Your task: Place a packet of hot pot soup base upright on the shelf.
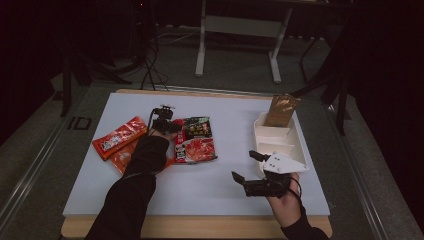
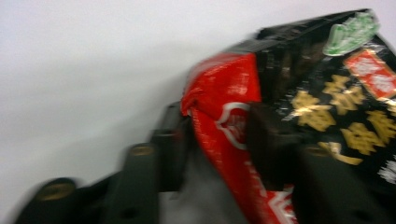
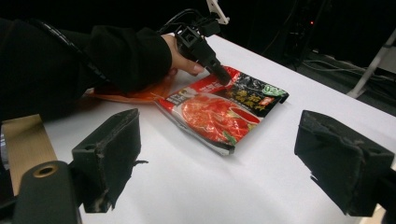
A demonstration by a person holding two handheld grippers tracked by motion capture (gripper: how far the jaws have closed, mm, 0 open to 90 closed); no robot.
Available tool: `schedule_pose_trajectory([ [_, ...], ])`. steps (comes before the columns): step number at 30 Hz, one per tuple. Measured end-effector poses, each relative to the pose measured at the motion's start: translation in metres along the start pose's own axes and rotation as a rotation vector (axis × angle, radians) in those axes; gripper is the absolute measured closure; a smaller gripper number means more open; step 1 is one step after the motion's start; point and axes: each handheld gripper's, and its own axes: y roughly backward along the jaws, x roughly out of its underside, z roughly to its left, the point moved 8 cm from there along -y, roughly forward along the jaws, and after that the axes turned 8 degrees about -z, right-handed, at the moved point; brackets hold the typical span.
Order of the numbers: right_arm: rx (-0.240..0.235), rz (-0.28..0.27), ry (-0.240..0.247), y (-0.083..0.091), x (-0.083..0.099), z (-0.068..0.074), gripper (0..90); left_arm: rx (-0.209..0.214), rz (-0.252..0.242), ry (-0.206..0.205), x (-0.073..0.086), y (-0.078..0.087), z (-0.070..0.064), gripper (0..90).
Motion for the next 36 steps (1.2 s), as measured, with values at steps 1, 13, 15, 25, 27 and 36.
schedule_pose_trajectory([
  [1, -0.001, -0.002, -0.003, 0.000, 0.000, 0.000, 14.3, -0.007, 0.001, -0.009, 0.000, 0.000, -0.001, 73.7],
  [13, 0.020, -0.025, -0.019, 0.004, -0.005, -0.007, 14.6, 0.037, -0.108, 0.002, -0.013, 0.022, -0.012, 88.1],
  [15, 0.031, -0.033, -0.016, 0.006, -0.007, -0.009, 14.6, 0.055, -0.133, 0.005, -0.016, 0.029, -0.015, 88.3],
  [25, 0.043, -0.043, -0.052, 0.009, -0.012, -0.013, 14.5, 0.125, -0.219, -0.059, -0.027, 0.064, -0.036, 88.4],
  [27, 0.039, -0.043, -0.057, 0.009, -0.012, -0.013, 14.2, 0.135, -0.233, -0.076, -0.028, 0.070, -0.040, 88.5],
  [36, 0.040, -0.053, -0.078, 0.012, -0.016, -0.016, 13.3, 0.189, -0.307, -0.080, -0.032, 0.092, -0.058, 88.6],
])
